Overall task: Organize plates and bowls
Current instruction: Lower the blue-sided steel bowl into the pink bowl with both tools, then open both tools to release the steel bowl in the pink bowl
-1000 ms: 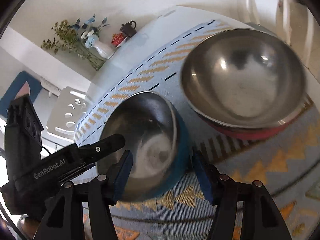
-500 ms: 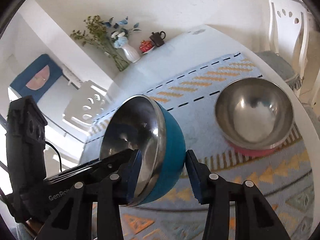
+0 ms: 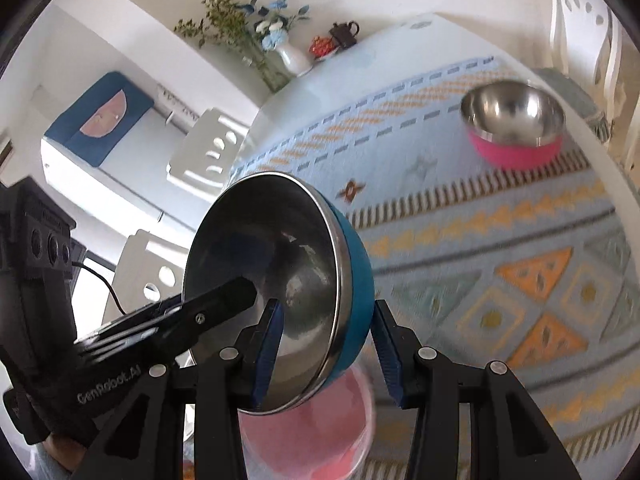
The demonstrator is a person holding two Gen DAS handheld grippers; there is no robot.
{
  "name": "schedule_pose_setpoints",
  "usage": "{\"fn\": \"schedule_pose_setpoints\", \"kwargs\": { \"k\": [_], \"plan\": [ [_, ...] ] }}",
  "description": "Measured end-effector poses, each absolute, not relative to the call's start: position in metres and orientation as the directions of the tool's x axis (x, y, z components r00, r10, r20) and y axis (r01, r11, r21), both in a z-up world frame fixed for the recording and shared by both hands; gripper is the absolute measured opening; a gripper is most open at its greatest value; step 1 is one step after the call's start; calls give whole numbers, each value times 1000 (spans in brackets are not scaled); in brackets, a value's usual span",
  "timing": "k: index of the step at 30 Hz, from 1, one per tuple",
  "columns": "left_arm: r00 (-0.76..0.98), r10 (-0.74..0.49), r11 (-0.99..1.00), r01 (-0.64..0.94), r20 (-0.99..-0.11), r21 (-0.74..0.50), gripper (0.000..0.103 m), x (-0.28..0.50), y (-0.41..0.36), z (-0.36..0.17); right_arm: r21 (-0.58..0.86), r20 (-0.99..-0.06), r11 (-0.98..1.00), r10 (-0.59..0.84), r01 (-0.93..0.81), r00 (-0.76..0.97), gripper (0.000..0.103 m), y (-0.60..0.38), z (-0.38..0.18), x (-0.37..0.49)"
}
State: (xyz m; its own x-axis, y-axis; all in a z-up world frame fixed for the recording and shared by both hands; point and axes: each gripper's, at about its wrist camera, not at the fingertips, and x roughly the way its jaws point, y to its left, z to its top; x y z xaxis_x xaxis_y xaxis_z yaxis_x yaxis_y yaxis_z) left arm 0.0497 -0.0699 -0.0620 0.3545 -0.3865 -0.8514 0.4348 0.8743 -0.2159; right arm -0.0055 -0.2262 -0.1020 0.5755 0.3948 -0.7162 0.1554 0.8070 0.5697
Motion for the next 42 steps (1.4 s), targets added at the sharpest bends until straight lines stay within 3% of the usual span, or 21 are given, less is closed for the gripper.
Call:
{"fn": "schedule_pose_setpoints", "kwargs": {
  "k": [25, 27, 31, 38, 42],
  "plan": [
    [200, -378, 885, 363, -904, -290, 36, 21, -28, -107, 505, -823, 844, 407, 181, 396, 45, -175, -134, -42],
    [206, -370, 891, 356, -906, -283, 37, 21, -27, -106, 478, -837, 863, 390, 164, 383, 45, -172, -131, -42],
    [229, -362, 897, 349, -903, -271, 40, 22, -24, -102, 406, -853, 902, 316, 149, 415, 55, -169, -117, -44],
    [232, -366, 898, 343, -901, -277, 40, 27, -24, -100, 294, -874, 946, 207, 140, 439, 57, -169, -101, -51],
    [233, -379, 892, 351, -896, -286, 40, 30, -30, -97, 301, -869, 936, 191, 182, 456, 57, -184, -99, -54]
  ]
}}
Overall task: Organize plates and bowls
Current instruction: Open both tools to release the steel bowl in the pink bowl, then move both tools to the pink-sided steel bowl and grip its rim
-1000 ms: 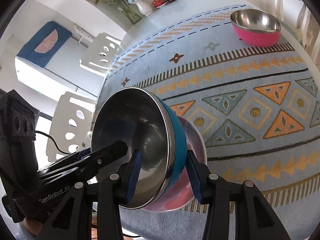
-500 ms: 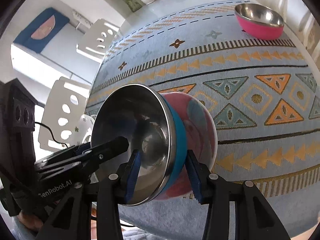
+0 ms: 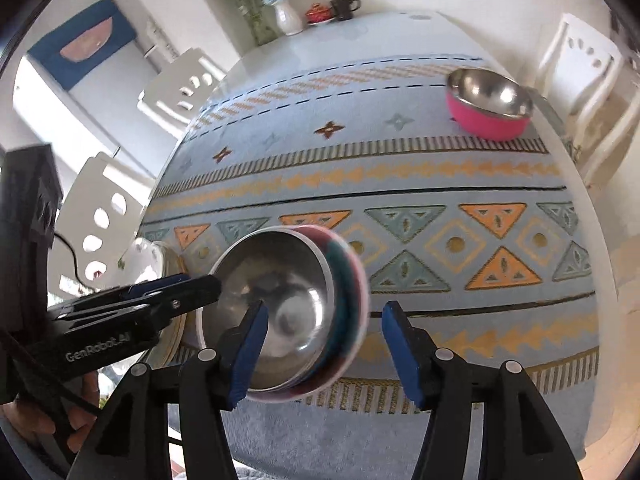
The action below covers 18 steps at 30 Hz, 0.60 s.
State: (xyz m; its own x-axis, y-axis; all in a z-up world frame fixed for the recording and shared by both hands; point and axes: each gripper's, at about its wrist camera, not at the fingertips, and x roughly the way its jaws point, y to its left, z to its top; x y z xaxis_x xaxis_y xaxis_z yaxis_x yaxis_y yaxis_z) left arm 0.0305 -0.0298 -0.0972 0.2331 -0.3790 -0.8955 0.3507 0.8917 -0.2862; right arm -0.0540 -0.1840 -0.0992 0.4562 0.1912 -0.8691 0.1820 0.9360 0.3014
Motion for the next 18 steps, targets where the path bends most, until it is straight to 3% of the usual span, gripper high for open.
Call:
{"fn": "schedule_pose_setpoints", "kwargs": {
  "k": [18],
  "plan": [
    [291, -365, 869, 448, -885, -211, 40, 79, -98, -70, 361, -832, 856, 116, 371, 543, 58, -276, -88, -36]
  ]
}}
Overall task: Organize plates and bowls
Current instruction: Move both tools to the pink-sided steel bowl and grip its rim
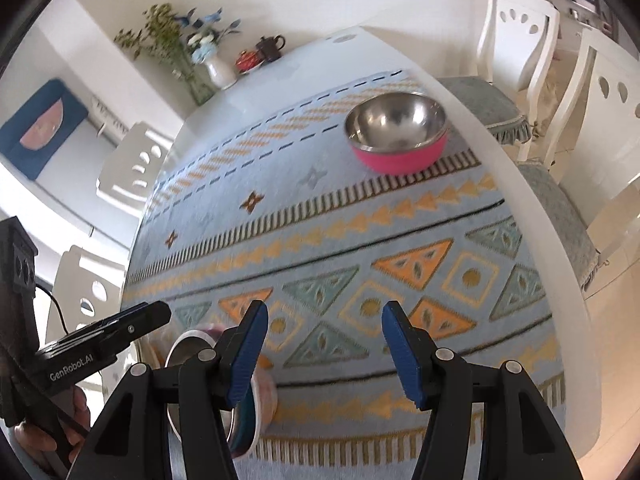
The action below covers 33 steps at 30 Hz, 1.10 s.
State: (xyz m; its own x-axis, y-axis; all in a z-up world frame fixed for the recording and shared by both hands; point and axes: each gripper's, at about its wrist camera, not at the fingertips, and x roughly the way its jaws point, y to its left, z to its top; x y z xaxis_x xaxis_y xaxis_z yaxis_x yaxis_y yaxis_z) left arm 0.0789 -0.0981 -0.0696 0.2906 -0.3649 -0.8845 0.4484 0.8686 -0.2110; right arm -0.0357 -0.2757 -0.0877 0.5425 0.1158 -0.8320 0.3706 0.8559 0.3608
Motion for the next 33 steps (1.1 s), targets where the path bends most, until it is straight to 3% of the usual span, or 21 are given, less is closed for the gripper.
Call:
{"fn": "schedule_pose_setpoints", "kwargs": {
  "k": [12, 19, 24, 33],
  "plan": [
    [286, -363, 816, 558, -887, -154, 40, 150, -181, -62, 334, -821, 851, 53, 405, 568, 58, -332, -99, 13],
    [212, -431, 750, 624, -877, -218, 40, 181, -246, -80, 384, -709, 819, -34, 426, 704, 61, -364, -106, 22],
    [161, -442, 729, 637, -882, -249, 41, 193, -287, -106, 501, -714, 691, -9, 521, 700, 65, -403, -139, 48],
    [115, -424, 746, 607, -899, -274, 41, 216, -316, -134, 537, -727, 658, 42, 528, 686, 65, -422, -168, 78]
  ]
}}
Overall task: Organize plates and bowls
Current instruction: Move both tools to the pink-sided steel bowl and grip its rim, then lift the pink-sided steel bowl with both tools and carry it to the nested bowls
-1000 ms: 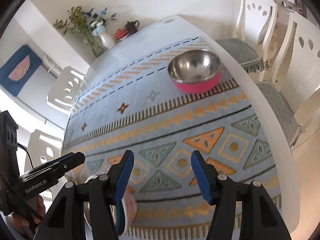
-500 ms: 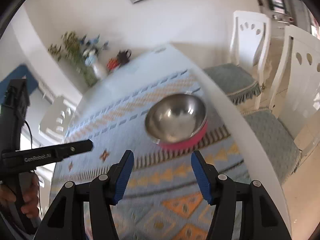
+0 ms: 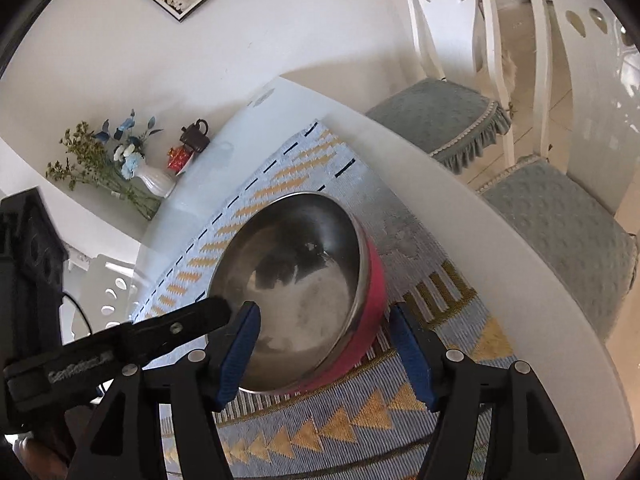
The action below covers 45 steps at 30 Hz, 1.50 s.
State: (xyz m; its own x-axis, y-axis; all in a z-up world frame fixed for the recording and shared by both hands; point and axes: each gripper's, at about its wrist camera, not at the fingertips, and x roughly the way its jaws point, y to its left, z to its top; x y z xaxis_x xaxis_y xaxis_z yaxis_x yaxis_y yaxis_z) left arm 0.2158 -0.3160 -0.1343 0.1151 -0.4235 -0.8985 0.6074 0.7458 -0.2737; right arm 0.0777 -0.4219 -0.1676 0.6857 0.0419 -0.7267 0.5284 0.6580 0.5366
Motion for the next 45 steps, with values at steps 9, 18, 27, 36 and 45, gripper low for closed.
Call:
{"fn": "schedule_pose_setpoints", "kwargs": {
  "k": [9, 18, 27, 36, 45],
  "plan": [
    [37, -440, 731, 596, -897, -334, 40, 229, -332, -168, 487, -704, 720, -12, 495, 711, 65, -430, -169, 82],
    [116, -457, 720, 630, -882, -290, 41, 211, -322, -138, 537, -704, 689, 47, 487, 709, 40, -429, -173, 86],
    [190, -519, 716, 629, -834, -302, 41, 181, -283, -85, 564, -680, 695, 84, 446, 729, 39, -417, -133, 70],
    [294, -512, 739, 630, -807, -239, 41, 134, -235, -48, 582, -674, 709, 145, 399, 724, 39, -374, -100, 46],
    [286, -501, 776, 566, -817, -278, 44, 84, -173, -44, 557, -711, 740, 192, 376, 676, 39, -311, -85, 5]
  ]
}}
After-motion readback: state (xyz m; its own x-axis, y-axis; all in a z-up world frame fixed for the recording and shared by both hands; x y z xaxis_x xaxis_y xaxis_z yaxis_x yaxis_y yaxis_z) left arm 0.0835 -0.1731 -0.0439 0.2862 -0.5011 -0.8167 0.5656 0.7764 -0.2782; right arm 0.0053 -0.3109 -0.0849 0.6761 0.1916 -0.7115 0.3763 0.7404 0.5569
